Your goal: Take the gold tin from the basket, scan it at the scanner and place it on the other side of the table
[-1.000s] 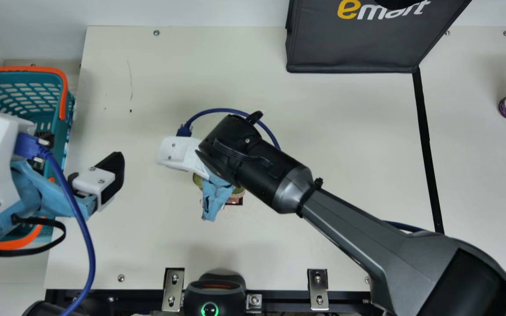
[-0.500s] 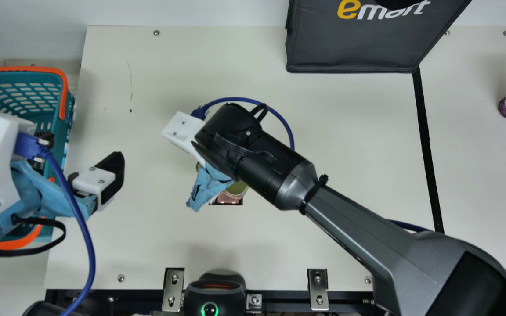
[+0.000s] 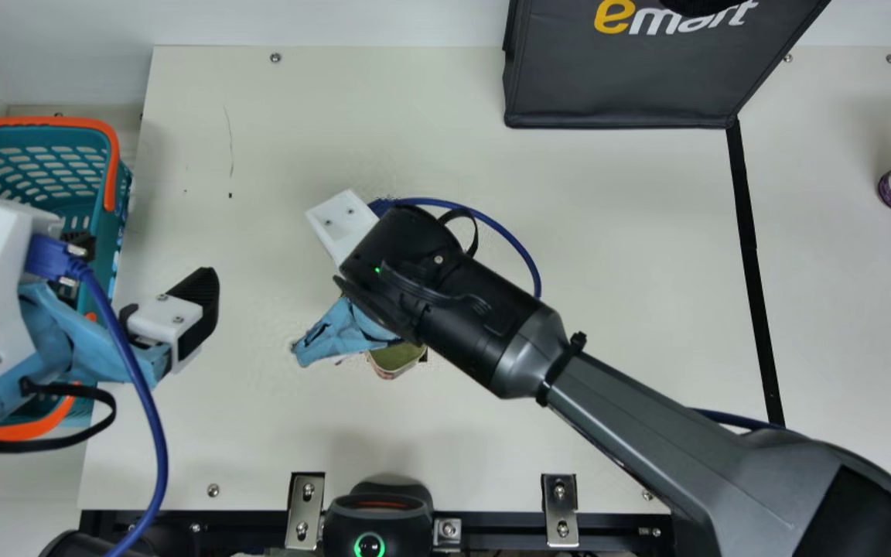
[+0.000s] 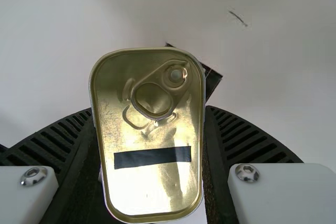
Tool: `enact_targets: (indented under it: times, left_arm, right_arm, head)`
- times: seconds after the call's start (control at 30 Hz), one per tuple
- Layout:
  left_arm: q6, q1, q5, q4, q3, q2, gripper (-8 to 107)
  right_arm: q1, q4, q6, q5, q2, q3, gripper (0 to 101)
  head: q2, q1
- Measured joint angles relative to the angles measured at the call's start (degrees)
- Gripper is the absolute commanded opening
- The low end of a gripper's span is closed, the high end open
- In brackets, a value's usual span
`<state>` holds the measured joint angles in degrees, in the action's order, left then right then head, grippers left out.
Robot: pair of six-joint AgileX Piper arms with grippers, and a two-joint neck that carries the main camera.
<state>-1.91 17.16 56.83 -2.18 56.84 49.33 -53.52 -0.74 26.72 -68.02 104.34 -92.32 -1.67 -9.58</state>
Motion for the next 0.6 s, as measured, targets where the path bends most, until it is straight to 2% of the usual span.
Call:
enact_targets:
  times: [0.6]
  left_arm:
    - [0.0, 0.0, 0.0, 0.0, 0.0, 0.0, 90]
  right_arm:
    - [-4.2, 5.4, 28.7, 1.6, -2.0, 4.3, 0]
  head:
    - [0.1, 0.0]
